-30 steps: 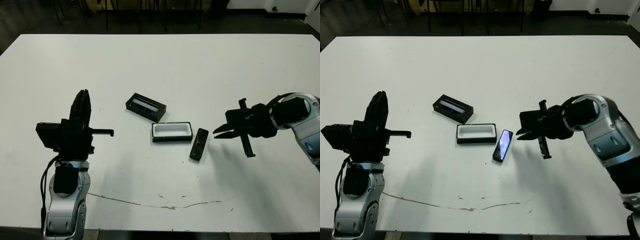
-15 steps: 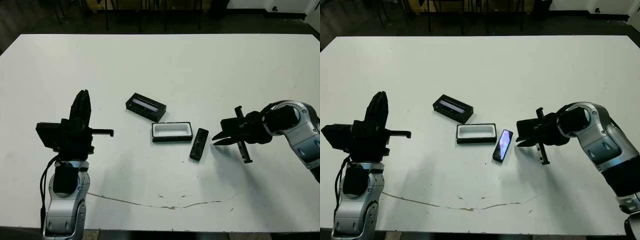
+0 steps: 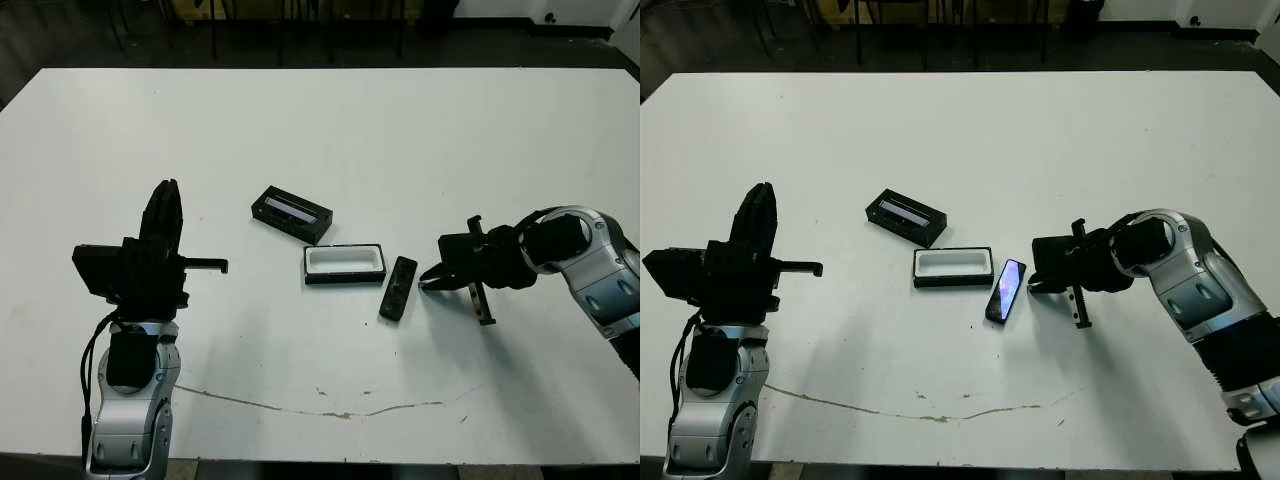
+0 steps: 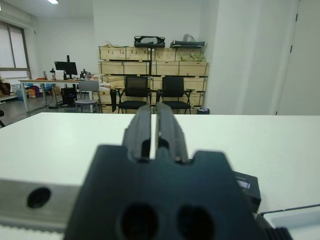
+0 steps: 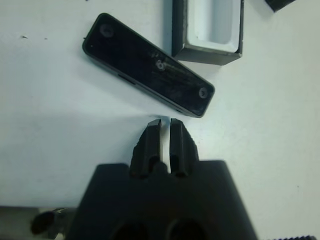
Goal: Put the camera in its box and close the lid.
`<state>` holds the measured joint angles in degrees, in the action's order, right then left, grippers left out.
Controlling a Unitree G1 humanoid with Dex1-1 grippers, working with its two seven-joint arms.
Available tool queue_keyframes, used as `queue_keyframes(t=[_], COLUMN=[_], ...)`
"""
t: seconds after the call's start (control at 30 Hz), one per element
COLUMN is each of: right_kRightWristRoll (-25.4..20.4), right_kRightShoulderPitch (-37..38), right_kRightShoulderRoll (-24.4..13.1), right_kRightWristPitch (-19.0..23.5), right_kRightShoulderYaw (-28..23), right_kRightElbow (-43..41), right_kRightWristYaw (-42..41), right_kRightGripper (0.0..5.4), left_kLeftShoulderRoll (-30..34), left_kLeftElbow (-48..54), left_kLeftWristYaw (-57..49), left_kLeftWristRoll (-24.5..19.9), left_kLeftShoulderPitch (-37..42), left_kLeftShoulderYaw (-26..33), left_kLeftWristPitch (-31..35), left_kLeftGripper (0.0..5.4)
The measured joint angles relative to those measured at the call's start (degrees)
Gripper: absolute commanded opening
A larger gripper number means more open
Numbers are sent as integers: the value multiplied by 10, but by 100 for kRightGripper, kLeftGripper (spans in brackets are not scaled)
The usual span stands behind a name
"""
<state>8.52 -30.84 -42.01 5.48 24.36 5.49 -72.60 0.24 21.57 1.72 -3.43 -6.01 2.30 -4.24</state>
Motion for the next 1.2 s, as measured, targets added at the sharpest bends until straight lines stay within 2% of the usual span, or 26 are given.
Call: queue_keyframes(t=[0.33,0.93,1.2], right_kRightWristRoll=[3,3,15], right_kRightShoulderPitch=[6,6,6], right_kRightShoulderRoll=[14,54,68], right_kRightWristPitch=[-56,-53,-33], right_kRightShoulderYaw=[-6,-11,-14], right_kRightElbow=[14,46,48], right_kRightWristYaw=[38,70,99], right_kRightGripper=[0,0,0], left_kLeftShoulderRoll=[0,-1,-1], left_kLeftElbow=[1,4,4], left_kLeftWristYaw=[-2,-3,-3], left_kLeftWristRoll=[2,3,4], left_kLeftShoulderPitch=[-4,-11,-12], left_kLeftShoulderYaw=[-1,-3,-3], left_kLeftWristPitch=[0,-2,-3], left_kLeftGripper=[2,2,2])
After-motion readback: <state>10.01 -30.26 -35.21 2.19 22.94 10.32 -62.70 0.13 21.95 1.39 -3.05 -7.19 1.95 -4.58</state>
